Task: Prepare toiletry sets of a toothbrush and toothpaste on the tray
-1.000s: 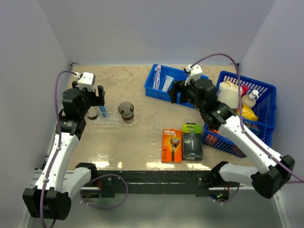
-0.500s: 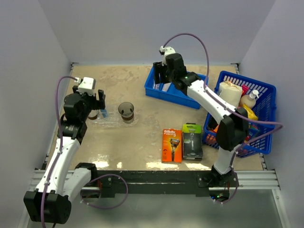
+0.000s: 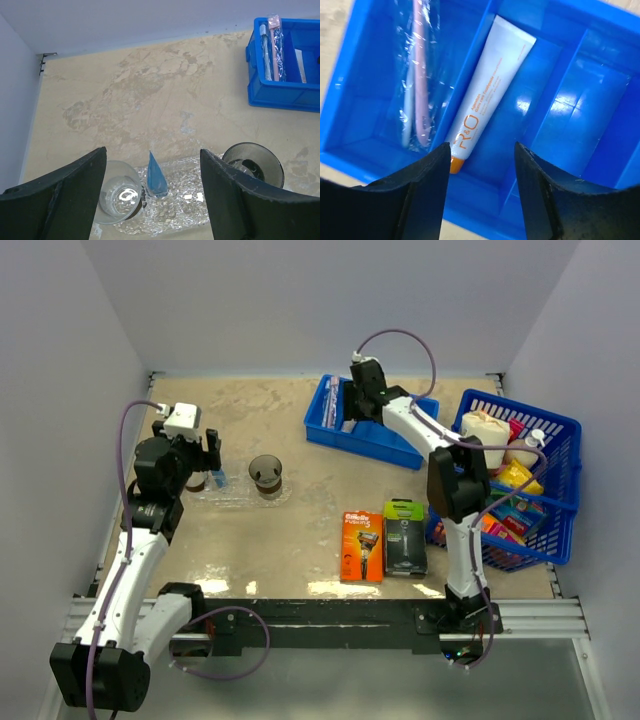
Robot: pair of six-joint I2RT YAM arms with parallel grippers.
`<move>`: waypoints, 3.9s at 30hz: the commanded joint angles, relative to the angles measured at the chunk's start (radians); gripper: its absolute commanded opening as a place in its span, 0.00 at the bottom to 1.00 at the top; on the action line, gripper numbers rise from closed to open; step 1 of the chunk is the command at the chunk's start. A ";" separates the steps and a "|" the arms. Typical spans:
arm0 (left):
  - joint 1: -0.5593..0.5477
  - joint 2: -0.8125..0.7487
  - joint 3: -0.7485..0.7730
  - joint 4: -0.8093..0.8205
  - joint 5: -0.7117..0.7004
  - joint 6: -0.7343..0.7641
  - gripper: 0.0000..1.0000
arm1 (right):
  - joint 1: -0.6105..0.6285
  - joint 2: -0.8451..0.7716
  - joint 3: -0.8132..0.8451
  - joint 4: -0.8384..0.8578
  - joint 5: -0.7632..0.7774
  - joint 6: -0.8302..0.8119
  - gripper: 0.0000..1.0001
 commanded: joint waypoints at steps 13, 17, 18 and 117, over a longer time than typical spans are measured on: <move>0.007 -0.007 -0.008 0.031 -0.028 -0.004 0.79 | 0.000 0.130 0.086 -0.002 0.046 0.106 0.58; 0.007 -0.009 -0.012 0.031 -0.025 -0.004 0.79 | -0.003 0.155 0.083 -0.002 0.047 0.157 0.61; 0.007 -0.011 -0.012 0.031 -0.027 -0.004 0.79 | -0.006 0.163 0.081 -0.003 0.049 0.165 0.62; -0.241 0.399 0.206 0.453 0.639 -0.702 0.74 | 0.480 -0.905 -0.759 0.417 -0.016 -0.243 0.00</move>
